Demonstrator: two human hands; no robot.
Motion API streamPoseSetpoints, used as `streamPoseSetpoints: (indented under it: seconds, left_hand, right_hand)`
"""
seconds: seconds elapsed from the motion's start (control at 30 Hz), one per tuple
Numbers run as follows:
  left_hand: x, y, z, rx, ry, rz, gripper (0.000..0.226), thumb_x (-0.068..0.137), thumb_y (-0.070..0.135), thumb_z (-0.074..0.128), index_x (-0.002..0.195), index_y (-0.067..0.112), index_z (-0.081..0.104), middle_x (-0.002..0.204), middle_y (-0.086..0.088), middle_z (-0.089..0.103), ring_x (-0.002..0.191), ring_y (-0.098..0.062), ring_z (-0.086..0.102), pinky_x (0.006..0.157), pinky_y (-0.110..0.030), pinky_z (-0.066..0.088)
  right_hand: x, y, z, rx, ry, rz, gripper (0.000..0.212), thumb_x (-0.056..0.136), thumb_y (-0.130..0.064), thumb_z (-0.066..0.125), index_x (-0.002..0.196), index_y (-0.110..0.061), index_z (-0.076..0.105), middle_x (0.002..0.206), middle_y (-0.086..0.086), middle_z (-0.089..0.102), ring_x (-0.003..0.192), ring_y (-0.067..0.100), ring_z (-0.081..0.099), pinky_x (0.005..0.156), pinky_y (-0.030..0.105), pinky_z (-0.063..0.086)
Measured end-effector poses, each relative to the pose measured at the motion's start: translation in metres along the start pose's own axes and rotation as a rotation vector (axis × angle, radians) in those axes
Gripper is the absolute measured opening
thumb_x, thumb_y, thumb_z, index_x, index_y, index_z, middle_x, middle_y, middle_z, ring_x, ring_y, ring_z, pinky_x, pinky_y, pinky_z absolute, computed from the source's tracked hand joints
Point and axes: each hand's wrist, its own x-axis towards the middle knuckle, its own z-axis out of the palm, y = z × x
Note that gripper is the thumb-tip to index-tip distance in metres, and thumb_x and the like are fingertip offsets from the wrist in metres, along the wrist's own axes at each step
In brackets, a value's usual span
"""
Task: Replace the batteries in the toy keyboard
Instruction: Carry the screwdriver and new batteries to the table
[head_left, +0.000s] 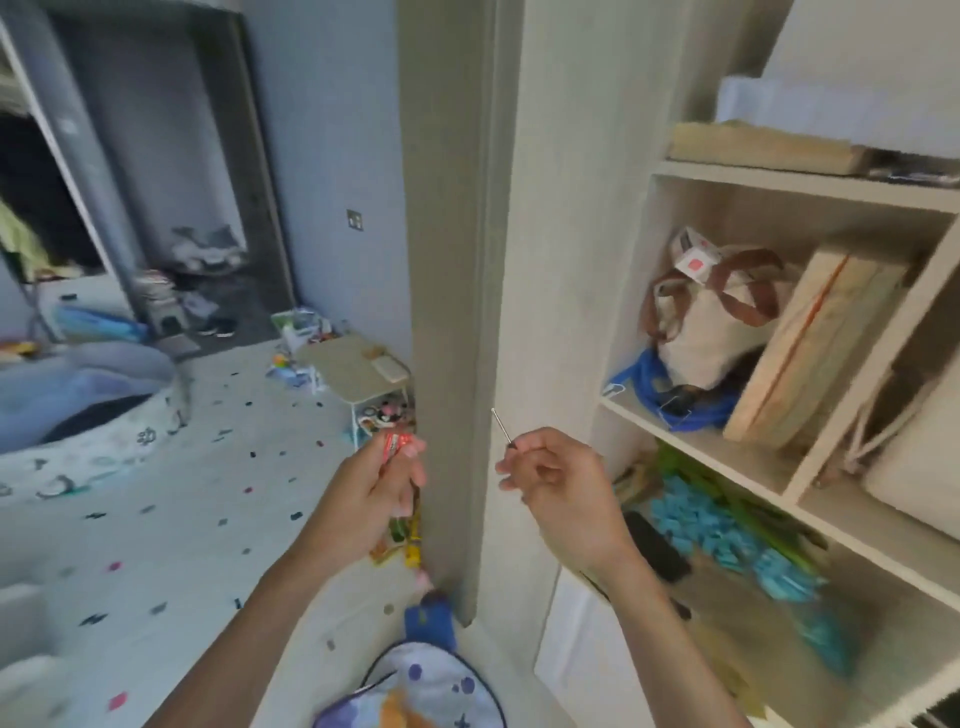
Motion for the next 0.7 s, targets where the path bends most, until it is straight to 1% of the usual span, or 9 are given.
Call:
streamPoseSetpoints:
  seconds: [0.07, 0.1, 0.17, 0.27, 0.3, 0.4, 0.5, 0.57, 0.7]
  left_hand:
    - [-0.012, -0.022, -0.056, -0.002, 0.066, -0.036, 0.03, 0.1, 0.056, 0.044, 0.1, 0.033, 0.063, 0.085, -0.004, 0.069, 0.063, -0.019, 0.064, 0.071, -0.035, 0.053]
    - [-0.018, -0.032, -0.085, -0.011, 0.093, -0.056, 0.028, 0.101, 0.054, 0.045, 0.1, 0.032, 0.063, 0.086, -0.004, 0.069, 0.062, -0.018, 0.063, 0.069, -0.034, 0.05]
    - [-0.029, -0.056, -0.144, -0.002, 0.145, -0.094, 0.023, 0.108, 0.042, 0.045, 0.105, 0.027, 0.063, 0.088, -0.003, 0.068, 0.062, -0.019, 0.062, 0.068, -0.034, 0.047]
    - [-0.043, -0.088, -0.232, 0.023, 0.238, -0.132, 0.024, 0.109, 0.04, 0.046, 0.11, 0.024, 0.063, 0.089, -0.001, 0.07, 0.061, -0.018, 0.061, 0.065, -0.033, 0.045]
    - [-0.048, -0.097, -0.259, 0.036, 0.267, -0.151, 0.021, 0.11, 0.037, 0.046, 0.11, 0.024, 0.063, 0.089, 0.0, 0.071, 0.061, -0.017, 0.061, 0.064, -0.032, 0.044]
    - [-0.064, -0.121, -0.331, 0.059, 0.346, -0.204, 0.018, 0.112, 0.028, 0.045, 0.111, 0.024, 0.063, 0.088, 0.004, 0.071, 0.06, -0.016, 0.06, 0.06, -0.022, 0.044]
    - [-0.072, -0.144, -0.388, 0.069, 0.419, -0.23, 0.019, 0.112, 0.025, 0.045, 0.111, 0.021, 0.063, 0.089, 0.0, 0.072, 0.059, -0.016, 0.061, 0.058, -0.018, 0.043]
    - [-0.073, -0.162, -0.418, 0.088, 0.452, -0.247, 0.02, 0.112, 0.026, 0.044, 0.113, 0.02, 0.063, 0.092, -0.004, 0.072, 0.06, -0.015, 0.061, 0.06, -0.018, 0.044]
    - [-0.058, -0.203, -0.463, 0.092, 0.489, -0.264, 0.019, 0.112, 0.024, 0.044, 0.112, 0.021, 0.063, 0.091, -0.004, 0.072, 0.061, -0.014, 0.061, 0.062, -0.019, 0.046]
  right_hand:
    - [0.012, -0.011, 0.061, 0.055, -0.057, -0.024, 0.022, 0.095, -0.004, 0.062, 0.085, -0.022, 0.069, 0.074, 0.006, 0.078, 0.071, 0.025, 0.075, 0.077, 0.037, 0.061]
    - [0.017, -0.018, 0.092, 0.076, -0.097, -0.034, 0.023, 0.096, -0.002, 0.063, 0.085, -0.021, 0.068, 0.073, 0.004, 0.078, 0.071, 0.024, 0.075, 0.079, 0.04, 0.061]
    - [0.026, -0.037, 0.156, 0.088, -0.174, -0.051, 0.018, 0.098, 0.001, 0.062, 0.09, -0.013, 0.068, 0.077, 0.005, 0.078, 0.071, 0.022, 0.074, 0.078, 0.036, 0.062]
    - [0.039, -0.064, 0.246, 0.144, -0.258, -0.045, 0.006, 0.099, 0.005, 0.06, 0.101, 0.004, 0.066, 0.088, 0.023, 0.078, 0.07, 0.017, 0.075, 0.068, 0.023, 0.059]
    - [0.043, -0.072, 0.273, 0.159, -0.284, -0.049, 0.005, 0.1, 0.003, 0.061, 0.101, 0.004, 0.066, 0.09, 0.023, 0.078, 0.068, 0.014, 0.075, 0.066, 0.02, 0.058]
    - [0.052, -0.096, 0.347, 0.151, -0.351, -0.063, 0.011, 0.101, -0.002, 0.062, 0.093, -0.007, 0.068, 0.089, 0.015, 0.081, 0.065, 0.008, 0.075, 0.062, 0.014, 0.054]
    - [0.064, -0.113, 0.413, 0.166, -0.412, -0.064, 0.018, 0.1, 0.0, 0.061, 0.088, -0.013, 0.067, 0.086, 0.011, 0.081, 0.062, 0.006, 0.075, 0.058, 0.011, 0.051]
    - [0.077, -0.121, 0.454, 0.166, -0.457, -0.067, 0.018, 0.1, 0.0, 0.061, 0.088, -0.012, 0.067, 0.085, 0.012, 0.081, 0.061, 0.007, 0.075, 0.057, 0.011, 0.05]
    - [0.112, -0.122, 0.526, 0.176, -0.522, -0.042, 0.01, 0.1, -0.003, 0.064, 0.093, -0.006, 0.07, 0.087, 0.013, 0.082, 0.062, 0.01, 0.075, 0.058, 0.011, 0.05]
